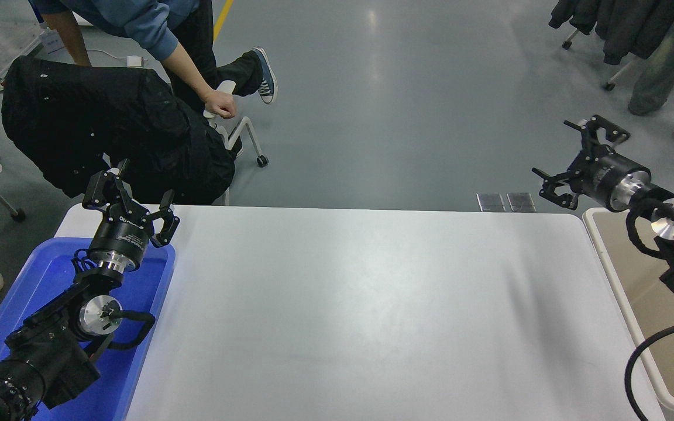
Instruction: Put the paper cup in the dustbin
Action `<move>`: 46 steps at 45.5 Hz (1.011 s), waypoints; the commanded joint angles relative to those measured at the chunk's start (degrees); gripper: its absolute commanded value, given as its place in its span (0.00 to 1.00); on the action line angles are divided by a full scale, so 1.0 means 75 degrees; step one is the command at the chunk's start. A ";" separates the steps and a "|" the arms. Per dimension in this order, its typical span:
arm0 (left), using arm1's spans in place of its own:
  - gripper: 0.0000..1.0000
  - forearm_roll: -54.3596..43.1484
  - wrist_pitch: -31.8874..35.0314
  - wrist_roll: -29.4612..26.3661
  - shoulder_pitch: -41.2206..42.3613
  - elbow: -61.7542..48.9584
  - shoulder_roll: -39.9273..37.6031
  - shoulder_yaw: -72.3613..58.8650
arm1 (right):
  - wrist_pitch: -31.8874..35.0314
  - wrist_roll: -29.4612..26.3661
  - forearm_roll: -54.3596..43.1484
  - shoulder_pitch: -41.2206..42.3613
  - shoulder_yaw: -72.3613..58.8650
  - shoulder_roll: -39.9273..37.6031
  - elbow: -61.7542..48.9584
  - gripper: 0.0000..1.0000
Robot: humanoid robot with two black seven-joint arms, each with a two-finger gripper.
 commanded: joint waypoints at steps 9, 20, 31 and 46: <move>1.00 0.0000 -0.0010 0.0000 0.0000 0.0001 0.0000 -0.0010 | -0.0011 0.0107 0.0145 -0.0193 0.0801 0.1017 0.0016 0.99; 1.00 0.0000 -0.0010 0.0000 0.0000 0.0001 0.0000 0.0001 | -0.0011 0.0259 0.0145 -0.0732 0.1517 0.1838 0.0005 0.99; 1.00 0.0000 -0.0010 0.0000 0.0000 0.0001 0.0000 0.0001 | -0.0011 0.0822 0.0133 -0.1154 0.1518 0.2448 0.0005 0.99; 1.00 0.0000 -0.0010 0.0000 0.0000 0.0001 0.0000 0.0001 | -0.0128 0.0834 0.0133 -0.1166 0.1541 0.2448 -0.0066 0.99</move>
